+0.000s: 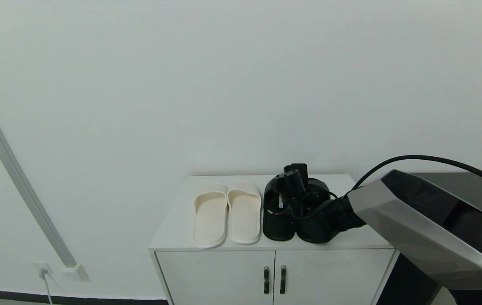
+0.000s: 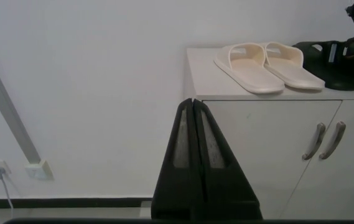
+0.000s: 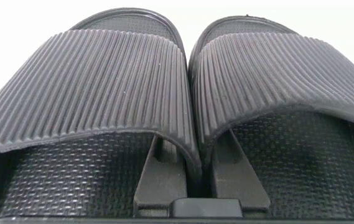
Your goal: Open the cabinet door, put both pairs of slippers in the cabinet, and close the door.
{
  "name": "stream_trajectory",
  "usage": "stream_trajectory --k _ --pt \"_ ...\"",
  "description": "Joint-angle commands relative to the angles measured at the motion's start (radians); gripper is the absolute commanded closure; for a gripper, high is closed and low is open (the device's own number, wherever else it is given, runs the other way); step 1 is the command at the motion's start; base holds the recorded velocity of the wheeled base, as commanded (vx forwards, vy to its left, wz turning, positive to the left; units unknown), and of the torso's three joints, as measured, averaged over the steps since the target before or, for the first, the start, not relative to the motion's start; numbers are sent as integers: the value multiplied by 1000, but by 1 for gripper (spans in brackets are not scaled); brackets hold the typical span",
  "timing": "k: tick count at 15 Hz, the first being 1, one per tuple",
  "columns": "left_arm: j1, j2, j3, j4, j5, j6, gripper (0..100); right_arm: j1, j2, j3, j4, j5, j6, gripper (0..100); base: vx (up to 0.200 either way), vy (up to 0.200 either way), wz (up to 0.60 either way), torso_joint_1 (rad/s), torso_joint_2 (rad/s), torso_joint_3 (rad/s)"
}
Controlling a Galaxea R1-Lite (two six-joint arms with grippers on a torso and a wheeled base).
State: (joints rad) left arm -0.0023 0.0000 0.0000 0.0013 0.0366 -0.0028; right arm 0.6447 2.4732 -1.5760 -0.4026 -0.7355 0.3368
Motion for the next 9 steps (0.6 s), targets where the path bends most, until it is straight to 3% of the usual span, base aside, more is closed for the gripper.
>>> stream_trajectory --k 1,4,9 --pt "-1 2 0 0 0 0 100 0 -20 8 2 -1 -1 100 0 0 0 0 0 0" --pt "1 0 0 0 0 0 100 3 -108 50 4 -1 -13 100 0 0 0 0 0 0" --pt "-1 0 0 0 0 0 100 36 -359 297 -2 67 -42 100 0 0 0 0 0 0"
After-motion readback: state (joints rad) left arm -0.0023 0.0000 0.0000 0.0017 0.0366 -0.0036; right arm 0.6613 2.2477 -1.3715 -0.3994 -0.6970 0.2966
